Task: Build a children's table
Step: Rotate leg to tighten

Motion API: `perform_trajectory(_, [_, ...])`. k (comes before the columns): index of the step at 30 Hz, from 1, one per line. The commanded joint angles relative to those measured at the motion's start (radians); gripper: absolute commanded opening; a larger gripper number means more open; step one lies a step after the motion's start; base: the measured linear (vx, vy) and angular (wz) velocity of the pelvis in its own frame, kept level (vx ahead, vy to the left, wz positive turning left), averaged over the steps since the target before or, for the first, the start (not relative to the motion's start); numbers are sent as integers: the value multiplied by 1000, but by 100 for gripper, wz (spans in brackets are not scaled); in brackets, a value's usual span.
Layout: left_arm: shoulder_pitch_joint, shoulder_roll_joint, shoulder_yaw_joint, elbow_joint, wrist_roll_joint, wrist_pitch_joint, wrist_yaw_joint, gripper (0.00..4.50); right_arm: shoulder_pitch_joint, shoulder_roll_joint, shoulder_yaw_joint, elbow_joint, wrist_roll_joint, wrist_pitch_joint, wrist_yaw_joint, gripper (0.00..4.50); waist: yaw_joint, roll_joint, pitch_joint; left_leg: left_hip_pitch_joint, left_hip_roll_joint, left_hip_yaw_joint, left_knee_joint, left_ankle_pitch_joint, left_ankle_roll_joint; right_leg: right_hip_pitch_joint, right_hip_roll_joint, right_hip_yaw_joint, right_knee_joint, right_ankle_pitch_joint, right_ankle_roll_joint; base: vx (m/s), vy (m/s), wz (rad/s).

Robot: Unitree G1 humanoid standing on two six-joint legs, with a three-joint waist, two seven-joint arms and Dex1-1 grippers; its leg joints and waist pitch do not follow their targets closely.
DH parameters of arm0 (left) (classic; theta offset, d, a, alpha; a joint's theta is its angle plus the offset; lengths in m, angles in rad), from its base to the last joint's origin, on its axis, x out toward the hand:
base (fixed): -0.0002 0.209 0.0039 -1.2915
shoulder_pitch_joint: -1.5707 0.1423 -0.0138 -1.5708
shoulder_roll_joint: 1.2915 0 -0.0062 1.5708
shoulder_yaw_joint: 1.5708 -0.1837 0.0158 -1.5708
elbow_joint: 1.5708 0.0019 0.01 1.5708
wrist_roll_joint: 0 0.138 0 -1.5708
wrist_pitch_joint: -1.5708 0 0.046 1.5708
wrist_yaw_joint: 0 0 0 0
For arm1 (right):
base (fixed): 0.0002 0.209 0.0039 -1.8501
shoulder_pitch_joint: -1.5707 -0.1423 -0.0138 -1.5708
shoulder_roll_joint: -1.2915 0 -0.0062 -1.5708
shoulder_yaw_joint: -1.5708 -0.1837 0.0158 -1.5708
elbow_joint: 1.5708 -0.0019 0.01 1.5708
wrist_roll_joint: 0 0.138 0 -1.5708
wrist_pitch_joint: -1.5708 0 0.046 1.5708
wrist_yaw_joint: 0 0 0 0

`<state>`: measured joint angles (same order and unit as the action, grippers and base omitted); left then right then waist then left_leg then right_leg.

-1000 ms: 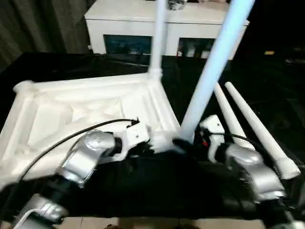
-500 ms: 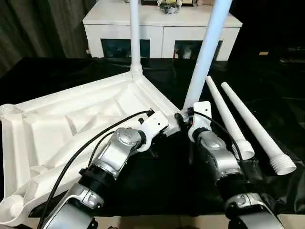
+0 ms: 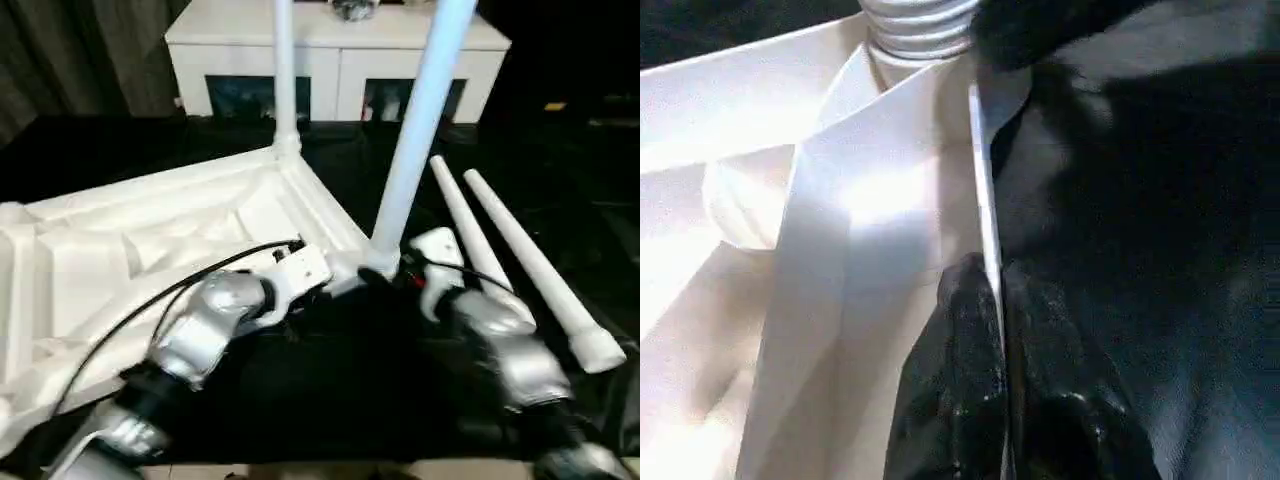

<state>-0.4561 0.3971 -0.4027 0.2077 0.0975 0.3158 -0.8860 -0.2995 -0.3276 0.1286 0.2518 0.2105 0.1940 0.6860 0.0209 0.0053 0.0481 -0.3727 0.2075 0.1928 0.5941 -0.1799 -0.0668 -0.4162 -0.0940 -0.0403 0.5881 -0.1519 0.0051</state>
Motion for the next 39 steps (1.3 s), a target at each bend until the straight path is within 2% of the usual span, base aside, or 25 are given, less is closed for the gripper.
perform_trajectory(1, [22, 30, -48, -40, -16, -36, -97, 0, 8, -28, 16, -56, 39, 3, 100, 424, 8, -1, -70, 9, 15, -6, -73, -257, 50, 49, -27, 23, -55, -177, -209, 57, -10, 0])
perform_trajectory(3, [38, 69, -57, -82, -52, -42, -181, 0, 16, -87, 29, -72, 59, 5, 199, 424, 13, -4, -72, 11, 15, -2, -68, -206, 68, 48, -25, 24, -45, -105, -238, 29, -5, 0])
perform_trajectory(4, [39, 70, -54, -88, -60, -38, -189, 0, 13, -96, 29, -68, 57, 5, 214, 424, 17, -3, -70, 11, 15, 0, -66, -186, 77, 47, -24, 24, -42, -83, -252, 0, 0, 0])
perform_trajectory(6, [36, 70, -49, -91, -61, -35, -193, 0, 3, -102, 28, -56, 51, 4, 232, 424, 24, -3, -67, 15, 17, 3, -66, -192, 78, 45, -26, 26, -43, -102, -262, 0, 0, 0])
perform_trajectory(7, [36, 70, -49, -91, -61, -35, -193, 0, 3, -102, 28, -56, 51, 4, 232, 424, 28, -3, -66, 16, 18, 3, -68, -201, 70, 45, -27, 25, -45, -129, -256, 0, 0, 0])
perform_trajectory(8, [33, 68, -47, -87, -58, -37, -191, 0, -3, -103, 29, -42, 44, 2, 239, 424, 29, -8, -65, 15, 18, 3, -69, -209, 64, 45, -27, 26, -47, -149, -249, 0, 0, 0])
perform_trajectory(12, [25, 69, -42, -77, -53, -45, -181, 0, -13, -118, 48, -15, 29, -6, 272, 389, 32, -10, -61, 16, 17, -1, -74, -268, 26, 43, -29, 27, -57, -270, -205, 0, 0, 0])
perform_trajectory(15, [24, 77, -40, -77, -55, -48, -182, 0, -14, -135, 75, -10, 17, -12, 309, 355, 33, -12, -62, 16, 16, -2, -73, -265, 22, 43, -28, 28, -57, -277, -191, 0, 0, 0])
perform_trajectory(24, [27, 81, -36, -75, -54, -50, -187, 0, -15, -127, 67, 4, 17, -14, 323, 279, 33, -11, -65, 13, 15, -1, -70, -228, 35, 45, -26, 26, -52, -221, -207, 0, 0, 0])
perform_trajectory(35, [33, 84, -38, -76, -56, -41, -192, 0, 4, -107, 59, 33, 3, 4, 278, 270, 33, -10, -65, 14, 14, -1, -69, -224, 35, 45, -26, 26, -51, -221, -209, 0, 0, 0])
perform_trajectory(38, [35, 69, -31, -69, -56, -22, -168, 0, -2, -60, 28, 82, 4, 37, 185, 270, 29, -9, -63, 16, 14, -1, -72, -255, 24, 41, -27, 27, -56, -267, -202, 0, 0, 0])
perform_trajectory(39, [35, 57, -27, -63, -55, -9, -151, 0, -5, -36, 13, 106, 6, 53, 139, 270, 26, -10, -60, 16, 12, -2, -75, -281, 13, 41, -27, 26, -61, -308, -194, 0, 0, 0])
